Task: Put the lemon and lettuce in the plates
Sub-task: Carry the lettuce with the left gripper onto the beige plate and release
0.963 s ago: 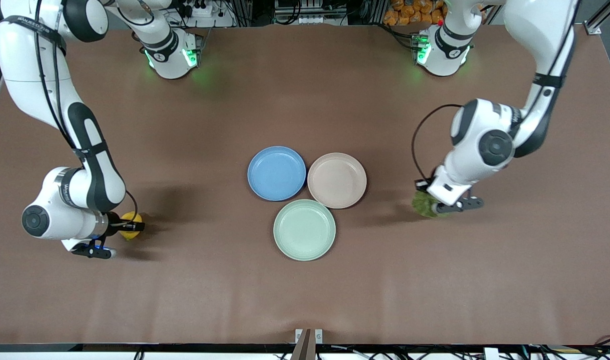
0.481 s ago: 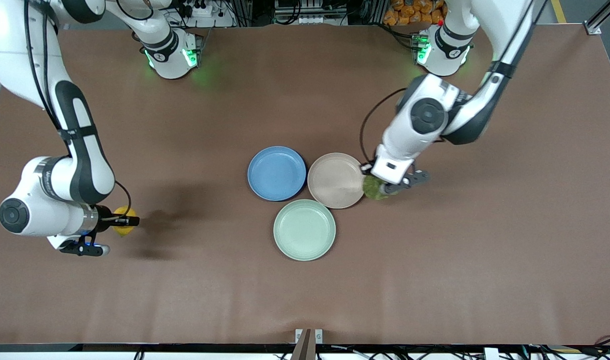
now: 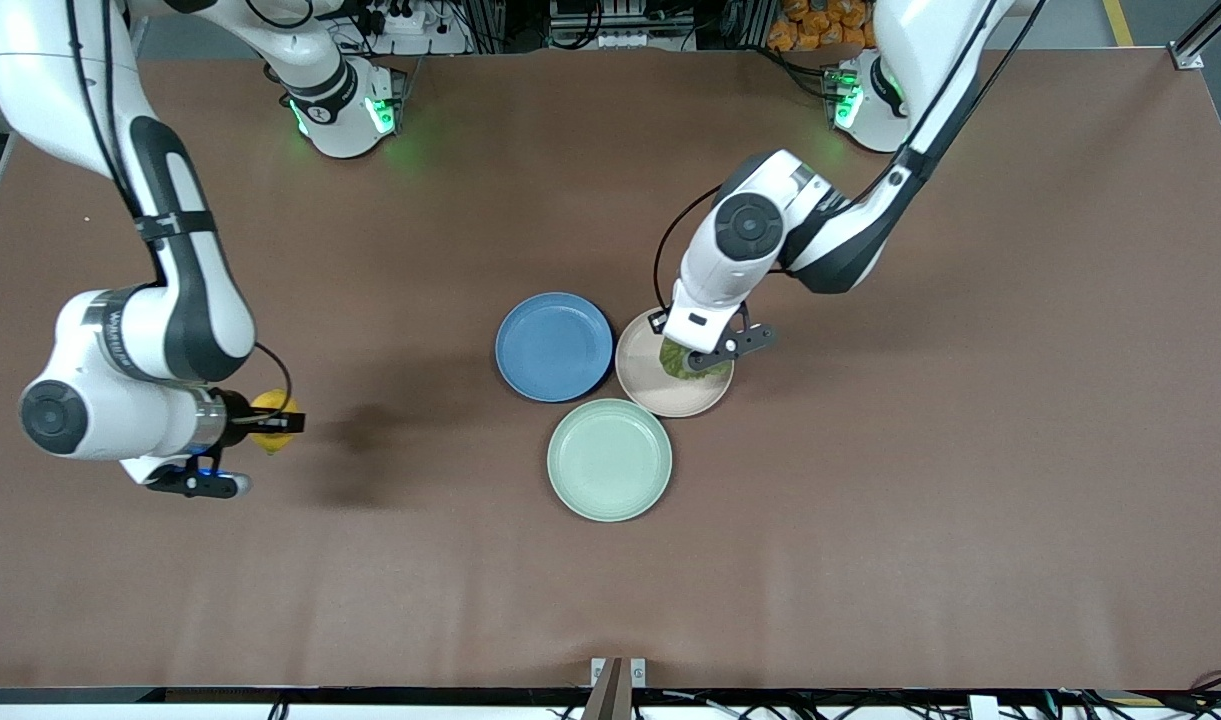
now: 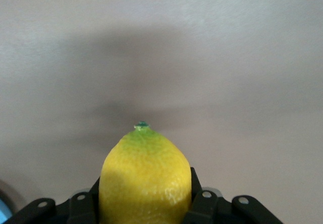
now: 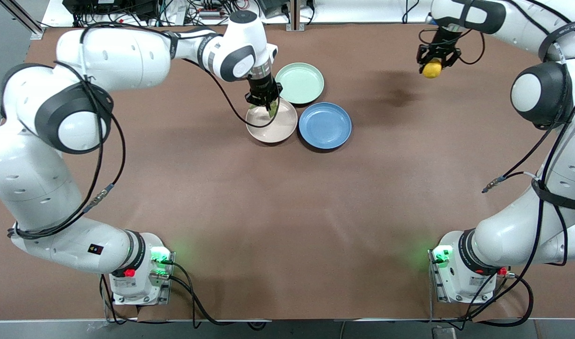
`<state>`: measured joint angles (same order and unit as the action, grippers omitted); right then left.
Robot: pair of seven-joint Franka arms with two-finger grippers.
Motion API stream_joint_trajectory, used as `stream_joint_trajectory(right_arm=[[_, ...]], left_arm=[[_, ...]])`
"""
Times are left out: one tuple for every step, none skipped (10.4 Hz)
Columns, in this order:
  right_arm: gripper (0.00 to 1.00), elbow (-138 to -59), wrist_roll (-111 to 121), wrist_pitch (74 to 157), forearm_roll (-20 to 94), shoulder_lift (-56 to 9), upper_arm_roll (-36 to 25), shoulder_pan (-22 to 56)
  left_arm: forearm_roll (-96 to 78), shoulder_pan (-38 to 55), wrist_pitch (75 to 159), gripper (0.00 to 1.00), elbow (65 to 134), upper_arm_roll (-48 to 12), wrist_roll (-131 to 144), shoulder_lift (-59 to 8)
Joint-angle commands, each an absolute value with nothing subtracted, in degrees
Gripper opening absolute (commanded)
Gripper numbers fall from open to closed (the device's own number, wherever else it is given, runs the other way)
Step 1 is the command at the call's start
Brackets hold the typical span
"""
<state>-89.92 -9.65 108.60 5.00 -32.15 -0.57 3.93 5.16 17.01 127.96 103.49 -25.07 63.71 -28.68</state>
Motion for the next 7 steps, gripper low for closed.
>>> stream_joint_trajectory(right_arm=[[0.0,-91.8,-16.1,108.7,5.6,-30.5,-0.6,7.1],[0.0,-91.8,-19.2,108.8,5.6,-30.3,-0.6,8.7],[0.0,-92.4,-22.2,109.0,5.7,-30.1,-0.5,10.4],[0.0,-93.0,-24.2,109.1,7.5,-29.8,-0.6,11.9],[0.0,-93.9,-25.1,109.5,9.7,-29.4,-0.6,13.0],[0.0,-95.3,-26.9,111.1,10.2,-29.2,-0.6,14.5],[0.0,-97.4,-29.4,113.4,10.2,-28.7,-0.6,16.0]], left_arm=[[7.5,17.1,127.0,0.99,101.5,-24.3,65.1,-30.8],[7.5,17.0,127.0,1.0,101.0,-24.3,65.2,-30.5],[7.4,16.5,126.7,1.0,100.0,-24.3,65.2,-30.1],[7.1,16.5,125.6,1.0,99.4,-24.3,65.2,-28.8],[7.3,16.2,122.7,1.0,97.3,-24.3,65.2,-28.3],[7.5,15.5,117.9,1.0,94.8,-24.3,65.1,-26.8],[7.6,15.2,113.9,1.0,92.6,-24.3,64.7,-25.2]])
